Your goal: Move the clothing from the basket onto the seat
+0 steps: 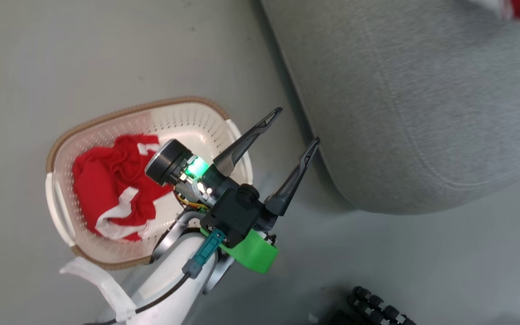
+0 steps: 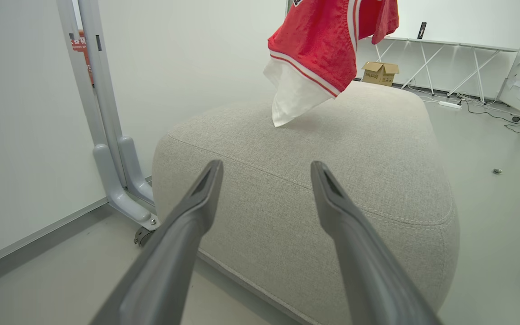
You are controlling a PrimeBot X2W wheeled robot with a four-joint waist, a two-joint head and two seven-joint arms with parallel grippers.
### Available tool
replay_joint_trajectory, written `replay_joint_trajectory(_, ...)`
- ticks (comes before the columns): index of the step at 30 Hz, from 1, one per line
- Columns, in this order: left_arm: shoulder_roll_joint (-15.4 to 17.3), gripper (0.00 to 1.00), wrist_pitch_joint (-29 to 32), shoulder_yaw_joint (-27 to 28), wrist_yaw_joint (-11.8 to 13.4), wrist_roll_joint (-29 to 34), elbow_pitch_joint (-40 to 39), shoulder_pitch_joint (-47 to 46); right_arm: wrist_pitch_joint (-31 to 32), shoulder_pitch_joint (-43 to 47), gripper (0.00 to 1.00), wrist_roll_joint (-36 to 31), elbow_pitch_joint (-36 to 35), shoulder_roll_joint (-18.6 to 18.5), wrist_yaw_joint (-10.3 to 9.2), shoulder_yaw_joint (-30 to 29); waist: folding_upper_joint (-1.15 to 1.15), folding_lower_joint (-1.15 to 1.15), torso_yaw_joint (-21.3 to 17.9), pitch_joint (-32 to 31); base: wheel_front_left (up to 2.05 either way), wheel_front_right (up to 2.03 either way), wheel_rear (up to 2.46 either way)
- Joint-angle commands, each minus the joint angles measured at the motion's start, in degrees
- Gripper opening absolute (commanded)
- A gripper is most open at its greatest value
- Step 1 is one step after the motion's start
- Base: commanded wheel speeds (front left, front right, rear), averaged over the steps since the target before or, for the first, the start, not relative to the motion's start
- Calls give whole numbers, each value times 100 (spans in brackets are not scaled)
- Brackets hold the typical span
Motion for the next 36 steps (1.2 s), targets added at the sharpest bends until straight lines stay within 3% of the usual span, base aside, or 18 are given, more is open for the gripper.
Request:
replay_joint_trajectory(1, 6, 100, 5, 11, -41, 37, -11, -186, -18, -139, 0, -1, 158, -64, -2, -85, 0, -1, 783, 847, 0, 0, 0)
replay_joint_trajectory(6, -77, 100, 5, -24, -48, 58, -21, -329, -17, -64, 0, -229, 839, -16, -3, -392, 0, -1, 924, 1006, 0, 0, 0)
replay_joint_trajectory(13, -150, 100, 5, -50, -60, -14, 51, -266, -18, 574, 0, -845, 1854, 515, -3, -1218, 0, -1, 1024, 874, 0, 0, 0)
replay_joint_trajectory(14, -154, 100, 5, -36, -45, -33, 56, -231, -18, 651, 12, -892, 1869, 591, -3, -1300, 0, -1, 1025, 832, 0, 0, 0)
replay_joint_trajectory(15, -158, 100, 4, 0, -16, -63, 65, -156, -17, 818, 45, -966, 1889, 764, -3, -1405, 0, -1, 1009, 723, 0, 0, 0)
replay_joint_trajectory(16, -164, 100, 4, 20, -6, -83, 61, -113, -18, 919, 97, -1023, 1875, 859, -3, -1457, 0, -1, 995, 636, 0, 0, 0)
replay_joint_trajectory(17, -179, 100, 4, 57, 0, -125, 51, -60, -18, 1057, 100, -1094, 1815, 977, -4, -1537, 0, -1, 978, 530, 0, 0, 0)
replay_joint_trajectory(20, -218, 100, 5, 131, 14, -202, 87, 116, -17, 1496, 100, -1188, 1713, 1337, -4, -1547, 0, -1, 956, 146, 0, 0, 0)
replay_joint_trajectory(25, -354, 100, 5, 415, 81, -512, 92, 620, -17, 2330, 100, -1102, 1608, 1709, -4, -1046, 0, -1, 951, -758, 0, 0, 0)
replay_joint_trajectory(36, -531, 100, 5, 1376, 315, -926, 62, 1983, -17, 3952, 100, -618, 961, 1904, -4, 1446, 0, -1, 1506, -2503, 0, 0, 0)
